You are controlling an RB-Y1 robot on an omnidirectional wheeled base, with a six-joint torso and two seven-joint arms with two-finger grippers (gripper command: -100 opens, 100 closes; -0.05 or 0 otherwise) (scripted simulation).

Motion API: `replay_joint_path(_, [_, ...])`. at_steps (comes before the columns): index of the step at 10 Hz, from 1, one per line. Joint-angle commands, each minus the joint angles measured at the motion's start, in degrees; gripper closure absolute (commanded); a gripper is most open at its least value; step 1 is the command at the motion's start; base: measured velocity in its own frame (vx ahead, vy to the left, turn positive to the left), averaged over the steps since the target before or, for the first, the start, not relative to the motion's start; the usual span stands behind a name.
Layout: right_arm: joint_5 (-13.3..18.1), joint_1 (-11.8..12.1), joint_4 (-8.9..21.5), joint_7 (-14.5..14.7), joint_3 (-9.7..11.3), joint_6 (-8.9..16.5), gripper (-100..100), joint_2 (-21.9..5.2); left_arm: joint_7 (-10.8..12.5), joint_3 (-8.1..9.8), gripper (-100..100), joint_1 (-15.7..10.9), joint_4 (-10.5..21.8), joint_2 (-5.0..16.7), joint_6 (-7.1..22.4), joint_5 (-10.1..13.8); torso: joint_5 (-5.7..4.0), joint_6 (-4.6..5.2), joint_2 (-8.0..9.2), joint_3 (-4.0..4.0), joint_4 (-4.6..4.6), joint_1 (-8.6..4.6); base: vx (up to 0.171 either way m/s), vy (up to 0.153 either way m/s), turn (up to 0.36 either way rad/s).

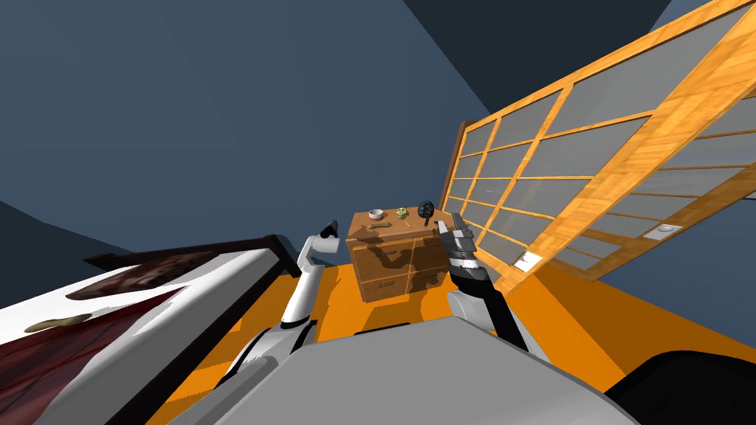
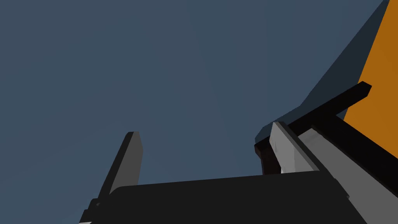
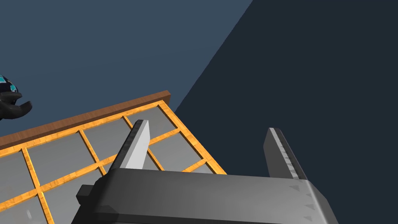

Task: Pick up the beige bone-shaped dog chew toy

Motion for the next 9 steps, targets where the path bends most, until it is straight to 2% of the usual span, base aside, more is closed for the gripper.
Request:
replay_joint_path(1, [0.0, 0.0, 0.0, 0.0, 0.0, 0.0, 0, 0.0, 0.0, 0.37, -100, -2.9, 2.6, 0.0, 2.9, 0.7, 0.0, 0.0, 0.0, 0.0, 0.0, 0.0, 0.012, -0.081, 0.036])
replay_joint_path(2, [0.0, 0.0, 0.0, 0.0, 0.0, 0.0, 0, 0.0, 0.0, 0.37, -100, -3.2, 2.6, 0.0, 4.6, 0.7, -0.02, 0.01, 0.01, 0.01, 0.0, -0.1, 0.022, -0.072, 0.014])
replay_joint_path(3, [0.0, 0.0, 0.0, 0.0, 0.0, 0.0, 0, 0.0, 0.1, 0.7, -100, -5.5, 5.0, 0.0, 6.2, 1.4, -0.02, 0.01, -0.01, 0.0, 0.0, -0.08, 0.039, -0.097, 0.016])
replay_joint_path(4, [0.0, 0.0, 0.0, 0.0, 0.0, 0.0, 0, 0.0, 0.1, 0.7, -100, -6.0, 5.0, 0.0, 7.9, 1.4, -0.04, 0.02, -0.06, -0.03, -0.01, -0.18, 0.026, -0.078, 0.013])
replay_joint_path(5, [0.0, 0.0, 0.0, 0.0, 0.0, 0.0, 0, 0.0, 0.2, 1.05, -100, -8.3, 7.6, -0.1, 9.5, 2.2, -0.03, 0.01, -0.04, -0.02, -0.01, -0.11, 0.034, -0.074, 0.009])
replay_joint_path(6, [0.0, 0.0, 0.0, 0.0, 0.0, 0.0, 0, 0.0, 0.2, 1.05, -100, -8.7, 7.6, -0.1, 11.0, 2.2, -0.03, 0.01, -0.07, -0.04, -0.01, -0.11, 0.027, -0.063, 0.006])
replay_joint_path(7, [0.0, 0.0, 0.0, 0.0, 0.0, 0.0, 0, 0.0, 0.3, 1.41, -100, -11.1, 10.2, -0.2, 12.7, 3.1, -0.02, 0.01, -0.04, -0.03, -0.01, -0.06, 0.025, -0.1, -0.001])
replay_joint_path(8, [0.0, 0.0, 0.0, 0.0, 0.0, 0.0, 0, 0.0, 0.3, 1.41, -100, -11.3, 10.2, -0.2, 14.2, 3.1, -0.04, 0.02, -0.04, -0.02, -0.01, -0.18, 0.022, -0.082, 0.007])
replay_joint_path(9, [0.0, 0.0, 0.0, 0.0, 0.0, 0.0, 0, 0.0, 0.4, 1.78, -100, -13.7, 12.7, -0.4, 15.9, 4.1, -0.04, 0.01, -0.01, -0.01, -0.01, -0.12, 0.04, -0.09, -0.006])
